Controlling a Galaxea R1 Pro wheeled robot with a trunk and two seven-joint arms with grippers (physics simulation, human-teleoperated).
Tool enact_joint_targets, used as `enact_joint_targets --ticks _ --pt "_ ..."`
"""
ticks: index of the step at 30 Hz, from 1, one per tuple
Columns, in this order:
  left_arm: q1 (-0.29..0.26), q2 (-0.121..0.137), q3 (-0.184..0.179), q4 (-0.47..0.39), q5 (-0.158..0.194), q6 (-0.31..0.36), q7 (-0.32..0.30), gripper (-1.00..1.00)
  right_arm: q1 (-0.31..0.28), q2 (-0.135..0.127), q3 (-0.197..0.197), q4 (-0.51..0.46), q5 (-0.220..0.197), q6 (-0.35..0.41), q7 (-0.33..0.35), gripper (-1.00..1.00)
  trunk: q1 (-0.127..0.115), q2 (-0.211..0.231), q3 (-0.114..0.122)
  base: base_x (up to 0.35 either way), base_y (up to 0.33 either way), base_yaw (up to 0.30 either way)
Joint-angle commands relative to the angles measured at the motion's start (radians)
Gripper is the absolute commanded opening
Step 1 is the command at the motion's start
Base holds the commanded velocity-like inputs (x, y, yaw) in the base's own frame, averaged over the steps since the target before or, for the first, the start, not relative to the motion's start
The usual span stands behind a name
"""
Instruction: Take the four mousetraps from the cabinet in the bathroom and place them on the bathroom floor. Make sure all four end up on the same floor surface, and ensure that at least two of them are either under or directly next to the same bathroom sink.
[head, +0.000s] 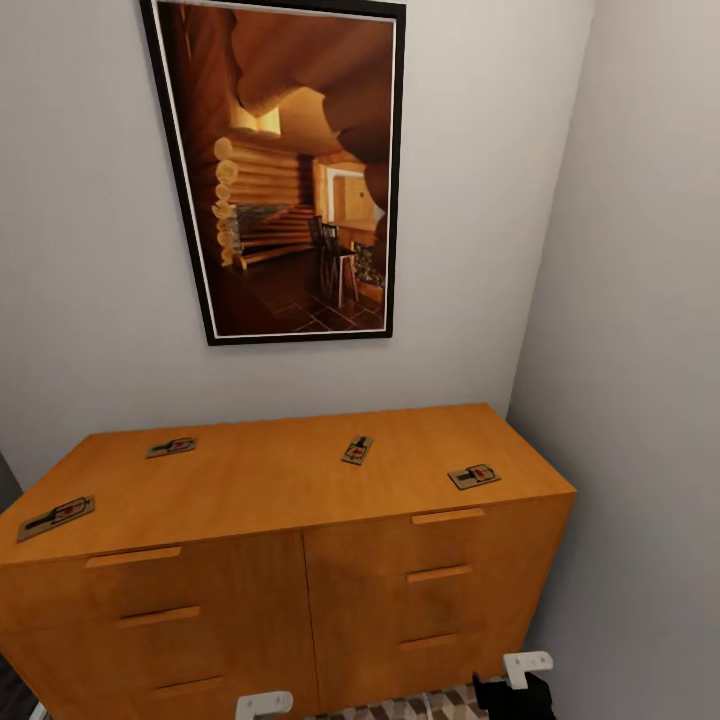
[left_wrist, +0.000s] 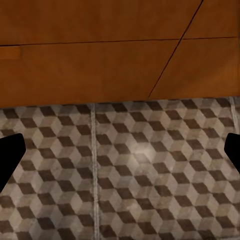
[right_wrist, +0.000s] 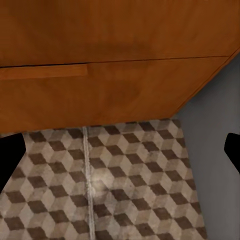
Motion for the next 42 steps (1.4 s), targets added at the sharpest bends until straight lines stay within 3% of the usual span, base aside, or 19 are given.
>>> enact_joint_targets --ticks 1,12,21,42 --pt "0.000 -0.001 -0.001 -0.005 0.000 0.006 0.004 1.00 -0.001 0.000 0.000 -0.005 0.007 -0.001 -0.003 1.00 0.000 -0.001 -0.001 0.000 0.000 0.000" --pt "0.000 -0.014 -0.007 -0.128 -0.005 0.021 0.003 1.00 -0.001 0.001 0.000 -0.088 0.008 0.023 -0.004 1.00 0.000 -0.001 -0.001 0.000 0.000 0.000" --pt "0.000 -0.007 -0.007 -0.141 -0.008 0.020 -0.002 1.00 -0.001 0.001 0.004 -0.090 0.002 0.025 -0.002 1.00 0.000 -0.001 -0.001 -0.034 0.000 0.000" --pt "0.000 0.001 0.000 -0.118 -0.012 0.019 0.009 1.00 -0.001 0.001 0.002 -0.086 -0.003 0.025 -0.001 1.00 -0.081 0.146 0.065 -0.004 0.000 0.000"
